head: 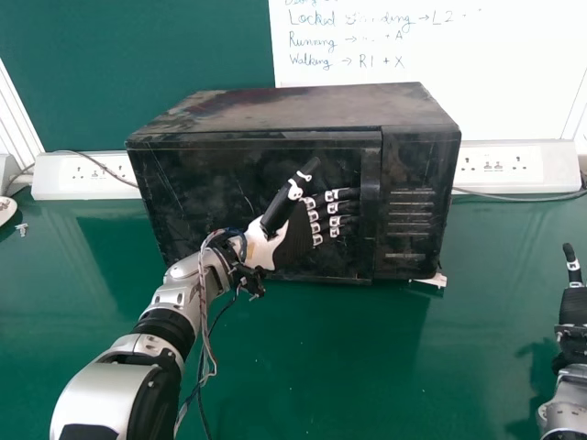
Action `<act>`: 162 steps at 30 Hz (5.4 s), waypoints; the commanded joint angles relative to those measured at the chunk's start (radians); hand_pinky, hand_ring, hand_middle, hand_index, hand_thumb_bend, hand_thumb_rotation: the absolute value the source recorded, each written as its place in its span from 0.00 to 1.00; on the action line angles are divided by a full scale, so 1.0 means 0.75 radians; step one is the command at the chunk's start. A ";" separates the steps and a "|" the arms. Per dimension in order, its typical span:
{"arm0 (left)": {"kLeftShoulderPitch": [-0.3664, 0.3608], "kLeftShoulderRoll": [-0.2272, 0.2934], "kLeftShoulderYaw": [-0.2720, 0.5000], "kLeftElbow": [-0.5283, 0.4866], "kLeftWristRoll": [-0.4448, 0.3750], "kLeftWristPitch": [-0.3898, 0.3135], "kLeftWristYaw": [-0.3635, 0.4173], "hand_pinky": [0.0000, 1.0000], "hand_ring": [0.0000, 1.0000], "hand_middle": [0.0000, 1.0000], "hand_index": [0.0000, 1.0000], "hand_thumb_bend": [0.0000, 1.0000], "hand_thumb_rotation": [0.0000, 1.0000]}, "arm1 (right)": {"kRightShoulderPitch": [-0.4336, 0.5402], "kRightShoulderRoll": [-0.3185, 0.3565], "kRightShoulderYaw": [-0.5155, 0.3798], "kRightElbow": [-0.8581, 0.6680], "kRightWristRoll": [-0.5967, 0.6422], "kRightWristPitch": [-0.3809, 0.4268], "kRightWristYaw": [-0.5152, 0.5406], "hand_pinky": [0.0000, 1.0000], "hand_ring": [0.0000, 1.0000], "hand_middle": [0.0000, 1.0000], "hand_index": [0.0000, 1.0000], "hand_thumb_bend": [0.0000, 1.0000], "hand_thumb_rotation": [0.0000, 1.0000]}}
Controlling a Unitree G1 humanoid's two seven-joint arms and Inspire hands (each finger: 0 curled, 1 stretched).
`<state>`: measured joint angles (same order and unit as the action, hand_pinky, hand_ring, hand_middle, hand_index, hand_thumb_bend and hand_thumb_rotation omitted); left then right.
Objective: Open the door of oven
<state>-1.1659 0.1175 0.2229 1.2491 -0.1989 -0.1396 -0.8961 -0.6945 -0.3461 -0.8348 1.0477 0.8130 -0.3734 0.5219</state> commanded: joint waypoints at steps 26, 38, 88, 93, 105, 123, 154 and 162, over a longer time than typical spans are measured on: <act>-0.019 -0.012 0.006 0.009 -0.026 0.066 -0.203 0.48 0.68 0.79 0.79 0.94 0.93 | -0.015 0.006 0.005 0.002 -0.002 0.000 -0.019 0.75 0.86 0.89 0.85 1.00 0.94; -0.020 -0.015 0.005 0.012 -0.027 0.066 -0.256 0.48 0.69 0.79 0.80 0.93 0.94 | -0.017 0.002 0.007 0.005 -0.005 0.002 -0.023 0.74 0.85 0.89 0.84 1.00 0.94; -0.028 0.013 -0.031 0.025 0.017 -0.037 -0.514 0.45 0.64 0.75 0.75 0.92 0.95 | -0.017 0.005 0.029 -0.021 -0.019 -0.003 -0.114 0.53 0.63 0.74 0.80 1.00 0.89; -0.029 0.013 -0.023 0.020 0.007 -0.045 -0.534 0.45 0.64 0.74 0.75 0.90 0.96 | -0.017 0.005 0.031 -0.024 -0.021 -0.003 -0.127 0.51 0.62 0.72 0.78 1.00 0.89; -0.029 0.021 -0.022 0.007 0.003 -0.078 -0.569 0.45 0.64 0.75 0.75 0.90 0.96 | -0.016 0.007 0.035 -0.026 -0.035 -0.012 -0.141 0.48 0.57 0.69 0.76 1.00 0.89; -0.029 0.039 -0.007 -0.012 -0.022 -0.096 -0.644 0.44 0.58 0.72 0.74 0.91 0.95 | -0.018 0.001 0.029 -0.013 -0.040 -0.010 -0.144 0.46 0.55 0.68 0.69 1.00 0.89; -0.023 0.149 -0.088 -0.062 0.023 -0.284 -0.905 0.35 0.52 0.69 0.73 0.98 0.88 | -0.022 0.002 0.041 -0.014 -0.068 -0.024 -0.178 0.37 0.44 0.59 0.65 1.00 0.88; -0.022 0.183 -0.155 -0.101 -0.054 -0.261 -0.958 0.38 0.53 0.70 0.77 0.94 0.87 | -0.021 0.001 0.045 -0.018 -0.070 -0.023 -0.194 0.38 0.43 0.59 0.63 1.00 0.89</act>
<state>-1.1659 0.2295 0.1327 1.2192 -0.2181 -0.3014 -1.6006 -0.6960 -0.3469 -0.8097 1.0374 0.7702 -0.3890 0.3769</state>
